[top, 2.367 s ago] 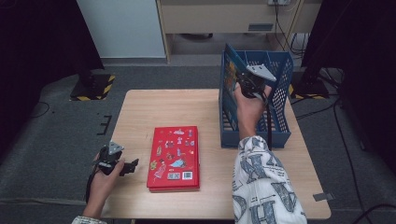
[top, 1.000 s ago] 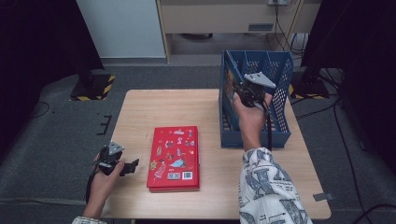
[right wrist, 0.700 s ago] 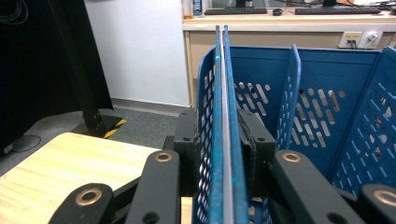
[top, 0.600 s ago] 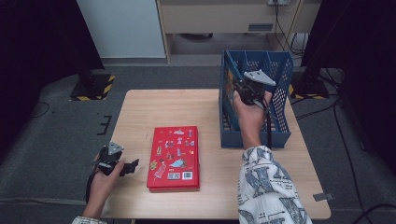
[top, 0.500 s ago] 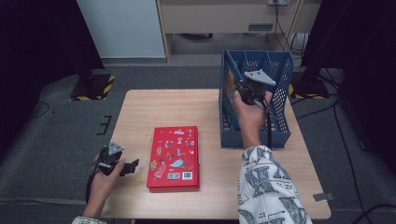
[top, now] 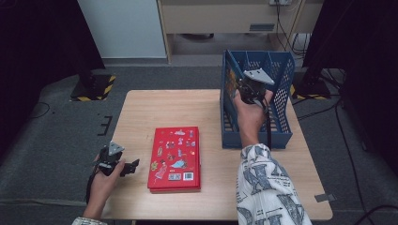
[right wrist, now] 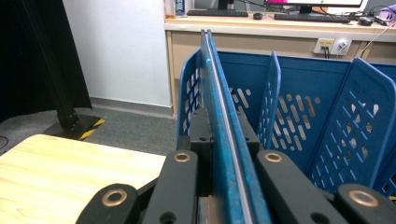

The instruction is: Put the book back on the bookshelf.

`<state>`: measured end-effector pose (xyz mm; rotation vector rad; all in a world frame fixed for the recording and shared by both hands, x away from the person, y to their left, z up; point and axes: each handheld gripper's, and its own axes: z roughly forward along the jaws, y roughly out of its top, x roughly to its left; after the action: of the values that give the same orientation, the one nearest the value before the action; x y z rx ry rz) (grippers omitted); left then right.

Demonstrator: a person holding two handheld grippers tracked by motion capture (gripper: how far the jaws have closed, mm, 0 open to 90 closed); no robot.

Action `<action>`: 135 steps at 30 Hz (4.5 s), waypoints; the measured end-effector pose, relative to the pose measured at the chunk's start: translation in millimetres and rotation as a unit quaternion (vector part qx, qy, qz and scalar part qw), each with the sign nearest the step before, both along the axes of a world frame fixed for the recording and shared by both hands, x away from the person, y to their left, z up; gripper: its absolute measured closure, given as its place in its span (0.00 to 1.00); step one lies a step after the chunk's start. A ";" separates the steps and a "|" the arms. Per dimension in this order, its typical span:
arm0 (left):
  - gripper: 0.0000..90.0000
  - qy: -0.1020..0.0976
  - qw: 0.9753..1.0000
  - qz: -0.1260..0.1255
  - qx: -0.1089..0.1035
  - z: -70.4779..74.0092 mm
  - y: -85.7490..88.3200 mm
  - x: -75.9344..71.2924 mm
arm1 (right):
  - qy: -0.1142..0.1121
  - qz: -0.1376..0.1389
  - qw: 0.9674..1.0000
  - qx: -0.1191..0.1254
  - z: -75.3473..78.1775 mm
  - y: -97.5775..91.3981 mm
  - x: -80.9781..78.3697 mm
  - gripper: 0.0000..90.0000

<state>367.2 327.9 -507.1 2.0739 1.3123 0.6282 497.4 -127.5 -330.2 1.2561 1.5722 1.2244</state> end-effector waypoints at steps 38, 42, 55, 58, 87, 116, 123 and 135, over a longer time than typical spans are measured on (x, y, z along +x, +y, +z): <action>0.06 0.000 1.000 -0.005 0.001 0.4 -1.2 0.3 | -0.021 -0.043 0.998 -0.033 -6.9 21.9 13.8 0.91; 0.06 0.000 1.000 -0.005 0.000 0.2 -1.8 0.6 | -0.020 -0.035 0.999 -0.034 -7.0 26.6 13.2 0.90; 0.06 0.000 1.000 -0.006 0.001 0.5 -2.0 0.5 | -0.016 -0.015 0.999 -0.030 -7.1 28.7 7.5 0.74; 0.06 -0.001 1.000 -0.006 0.002 0.7 -2.1 0.2 | -0.017 -0.005 0.999 -0.032 -6.0 28.0 1.4 0.67; 0.06 0.000 1.000 -0.008 0.003 0.4 -3.8 0.4 | 0.006 0.018 0.999 -0.048 -33.5 4.2 -33.4 0.66; 0.06 0.001 1.000 -0.009 0.003 0.2 -4.2 0.8 | 0.030 0.003 0.996 -0.079 -46.0 9.5 -36.6 0.87; 0.06 0.002 1.000 -0.010 0.004 0.1 -4.3 0.9 | 0.035 -0.003 0.996 -0.078 -44.4 13.3 -36.5 0.88; 0.06 0.001 1.000 -0.010 0.002 0.4 -4.0 0.8 | 0.036 -0.004 0.996 -0.080 -40.4 27.2 -34.6 0.85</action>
<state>368.1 323.8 -506.7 2.0898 1.2899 0.6208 462.9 -100.4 -370.6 1.2129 1.6803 1.0374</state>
